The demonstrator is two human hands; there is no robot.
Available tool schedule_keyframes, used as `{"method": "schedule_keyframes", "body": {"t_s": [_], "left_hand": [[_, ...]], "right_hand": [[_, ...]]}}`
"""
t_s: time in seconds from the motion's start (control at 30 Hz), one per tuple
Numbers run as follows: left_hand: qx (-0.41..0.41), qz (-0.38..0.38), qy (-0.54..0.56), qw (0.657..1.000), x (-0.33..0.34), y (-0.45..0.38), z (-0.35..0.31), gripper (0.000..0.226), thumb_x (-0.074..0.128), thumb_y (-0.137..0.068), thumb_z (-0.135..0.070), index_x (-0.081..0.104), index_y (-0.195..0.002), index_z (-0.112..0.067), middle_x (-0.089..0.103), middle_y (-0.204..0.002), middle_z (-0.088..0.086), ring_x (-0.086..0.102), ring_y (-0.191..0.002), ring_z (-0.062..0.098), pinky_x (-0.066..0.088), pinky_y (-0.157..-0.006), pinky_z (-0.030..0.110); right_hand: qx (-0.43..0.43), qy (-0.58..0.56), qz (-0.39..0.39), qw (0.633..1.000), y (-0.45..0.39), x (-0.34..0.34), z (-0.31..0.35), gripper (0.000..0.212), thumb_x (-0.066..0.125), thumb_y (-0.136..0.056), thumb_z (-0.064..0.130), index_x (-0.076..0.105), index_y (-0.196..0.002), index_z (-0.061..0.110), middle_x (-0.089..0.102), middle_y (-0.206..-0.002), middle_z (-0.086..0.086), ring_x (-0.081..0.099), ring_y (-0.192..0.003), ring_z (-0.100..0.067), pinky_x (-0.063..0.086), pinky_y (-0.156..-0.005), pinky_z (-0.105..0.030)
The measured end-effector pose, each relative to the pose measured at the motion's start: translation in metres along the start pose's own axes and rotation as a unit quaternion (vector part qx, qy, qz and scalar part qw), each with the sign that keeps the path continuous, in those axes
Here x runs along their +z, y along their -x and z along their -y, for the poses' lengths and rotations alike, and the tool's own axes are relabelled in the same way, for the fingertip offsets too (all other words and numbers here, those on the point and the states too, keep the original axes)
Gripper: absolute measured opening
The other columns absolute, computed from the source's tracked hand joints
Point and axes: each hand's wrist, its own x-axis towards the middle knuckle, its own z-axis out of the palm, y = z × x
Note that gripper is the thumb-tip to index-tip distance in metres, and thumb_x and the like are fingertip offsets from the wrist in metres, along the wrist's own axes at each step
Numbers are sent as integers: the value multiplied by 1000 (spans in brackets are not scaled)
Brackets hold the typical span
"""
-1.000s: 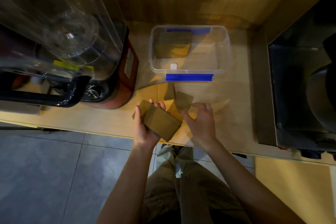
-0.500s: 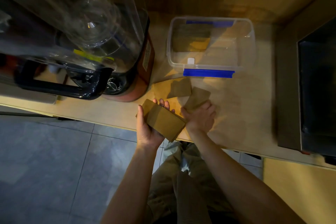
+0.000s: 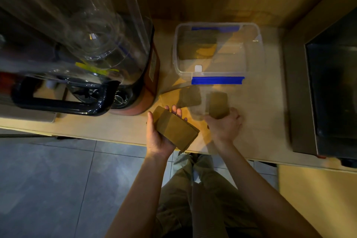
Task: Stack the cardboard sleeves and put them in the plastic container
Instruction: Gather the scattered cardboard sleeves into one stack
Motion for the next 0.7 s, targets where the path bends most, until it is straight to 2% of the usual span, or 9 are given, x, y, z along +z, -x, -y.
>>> {"method": "schedule_keyframes", "body": {"t_s": [0.07,0.13,0.2,0.23,0.3,0.4,0.47,0.53,0.7], "left_hand": [[-1,6,-6,1000,2,-1,1,60,78,-47,-58,63,-92,-22,69,-95,-2,65,-92,15,45,-93,36],[0,7,-13,1000,4,-3,3,63,78,-46,-61,62,-92,-21,69,-95,-1,65,-92,15,48,-91,36],[-1,-2,-7,1000,9,-1,5,65,75,-48,-65,63,-92,-19,71,-93,2,66,-90,17,52,-87,35],[3,-12,-9,1000,12,0,6,65,68,-53,-69,64,-92,-18,72,-92,4,67,-89,19,53,-85,35],[9,-39,-39,998,17,2,7,69,49,-64,-74,65,-98,-16,74,-93,7,69,-88,22,51,-85,39],[17,-39,-49,998,22,4,9,69,34,-71,-70,71,-93,-16,75,-91,6,70,-87,20,53,-81,39],[20,-13,-35,999,22,4,10,65,46,-67,-70,71,-90,-15,74,-93,5,69,-90,18,57,-83,35],[18,15,-16,1000,20,2,11,70,66,-53,-69,65,-96,-14,71,-102,6,65,-100,20,50,-95,38],[24,39,-17,999,14,-1,14,79,67,-48,-73,61,-101,-15,69,-103,5,61,-104,20,45,-100,37]], "right_hand": [[-60,-87,8,994,7,-13,10,76,80,-49,34,47,-115,14,48,-118,-9,43,-113,-27,44,-94,-49],[-154,-147,37,976,22,-27,23,52,77,-50,32,51,-95,28,53,-98,9,49,-102,-18,50,-87,-45],[-230,-148,100,957,39,-38,35,51,74,-52,33,50,-96,40,50,-90,26,50,-97,-8,49,-85,-34],[-250,-116,140,951,46,-42,37,58,72,-52,33,49,-105,38,45,-93,28,46,-100,-8,47,-87,-32],[-287,-15,208,935,53,-45,39,74,67,-54,33,42,-123,27,39,-102,19,38,-108,-13,40,-94,-36],[-362,90,266,889,56,-45,38,76,62,-56,36,38,-128,23,45,-116,5,36,-114,-15,32,-101,-35],[-408,141,271,860,56,-42,35,75,59,-58,38,39,-128,21,47,-128,1,34,-118,-15,27,-102,-33],[-432,174,269,843,54,-39,33,75,58,-60,39,39,-130,20,45,-133,1,33,-121,-16,25,-101,-33],[-455,193,252,832,49,-38,29,75,51,-61,47,40,-130,18,44,-133,0,33,-120,-16,25,-96,-31]]}}
